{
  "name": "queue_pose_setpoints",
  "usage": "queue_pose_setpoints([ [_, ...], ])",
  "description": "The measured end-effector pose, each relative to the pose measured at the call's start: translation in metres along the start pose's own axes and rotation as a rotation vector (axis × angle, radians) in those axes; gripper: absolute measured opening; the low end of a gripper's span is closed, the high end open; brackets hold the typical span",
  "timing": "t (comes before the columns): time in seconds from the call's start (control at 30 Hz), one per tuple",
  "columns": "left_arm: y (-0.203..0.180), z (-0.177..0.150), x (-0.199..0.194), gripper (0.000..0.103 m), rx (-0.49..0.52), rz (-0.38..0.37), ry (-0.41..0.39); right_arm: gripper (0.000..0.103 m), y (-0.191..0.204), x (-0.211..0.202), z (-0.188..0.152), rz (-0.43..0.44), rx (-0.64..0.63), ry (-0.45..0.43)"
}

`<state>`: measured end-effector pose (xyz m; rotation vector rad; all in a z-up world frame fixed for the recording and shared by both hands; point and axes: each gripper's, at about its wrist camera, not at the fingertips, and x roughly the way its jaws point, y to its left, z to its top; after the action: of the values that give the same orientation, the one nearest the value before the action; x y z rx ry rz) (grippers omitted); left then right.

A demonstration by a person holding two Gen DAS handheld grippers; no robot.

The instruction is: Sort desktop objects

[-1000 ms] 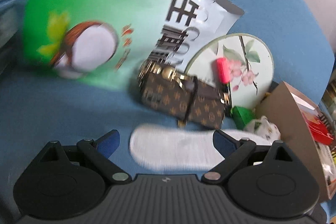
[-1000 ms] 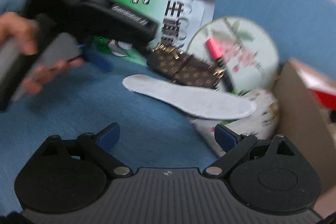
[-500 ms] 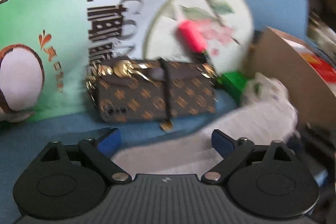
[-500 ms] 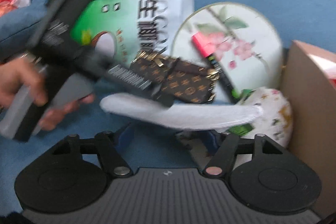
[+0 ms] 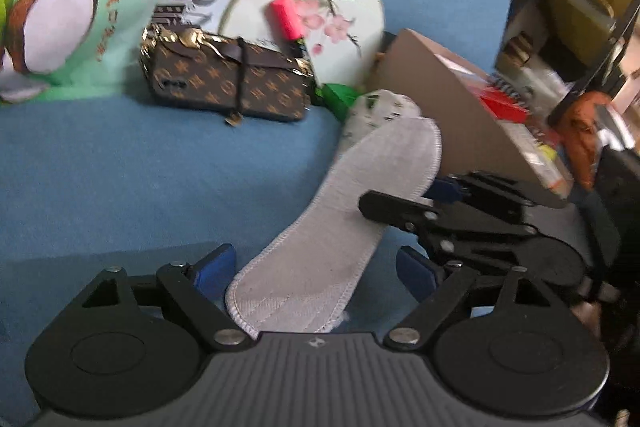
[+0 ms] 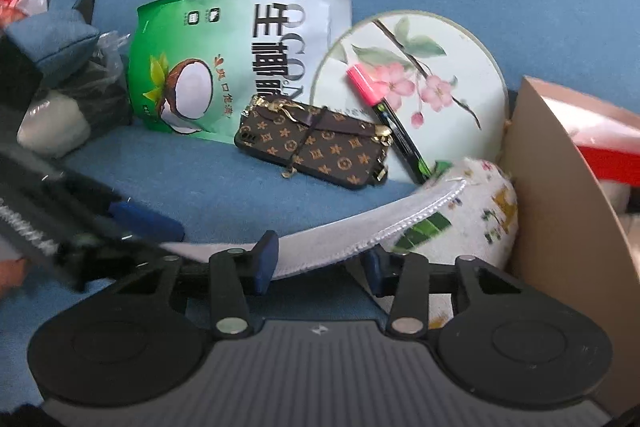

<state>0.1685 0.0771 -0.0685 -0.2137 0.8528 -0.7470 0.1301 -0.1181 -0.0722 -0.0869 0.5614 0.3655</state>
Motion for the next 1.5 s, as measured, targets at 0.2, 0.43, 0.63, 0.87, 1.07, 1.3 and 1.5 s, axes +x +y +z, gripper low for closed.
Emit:
queue_pose_setpoints([
  [0.2,-0.023,-0.009,0.007,0.098,0.024,-0.031,0.016,0.044,-0.018,-0.009,0.0,0.075,0.129,0.019],
  [0.43,-0.056,-0.017,0.028,0.085,0.189,0.071,0.021,0.044,-0.019,-0.006,0.002,0.09,0.121,0.028],
  [0.63,-0.064,-0.017,0.029,0.057,0.175,0.221,-0.007,0.039,-0.029,0.014,-0.005,0.115,0.187,0.122],
  [0.87,-0.069,-0.028,0.013,0.056,0.114,0.249,-0.068,0.005,-0.021,0.005,-0.004,0.224,0.219,0.083],
  [1.07,-0.088,-0.022,-0.008,0.056,0.123,0.274,-0.14,0.001,-0.001,-0.026,0.012,0.251,0.106,-0.038],
  [1.3,-0.135,0.015,-0.019,0.056,0.215,0.24,-0.229,0.001,-0.023,-0.071,0.039,0.229,0.147,-0.196],
  [1.5,-0.188,0.055,0.008,0.056,0.299,0.158,-0.273,0.001,-0.074,-0.11,0.052,0.13,0.25,-0.338],
])
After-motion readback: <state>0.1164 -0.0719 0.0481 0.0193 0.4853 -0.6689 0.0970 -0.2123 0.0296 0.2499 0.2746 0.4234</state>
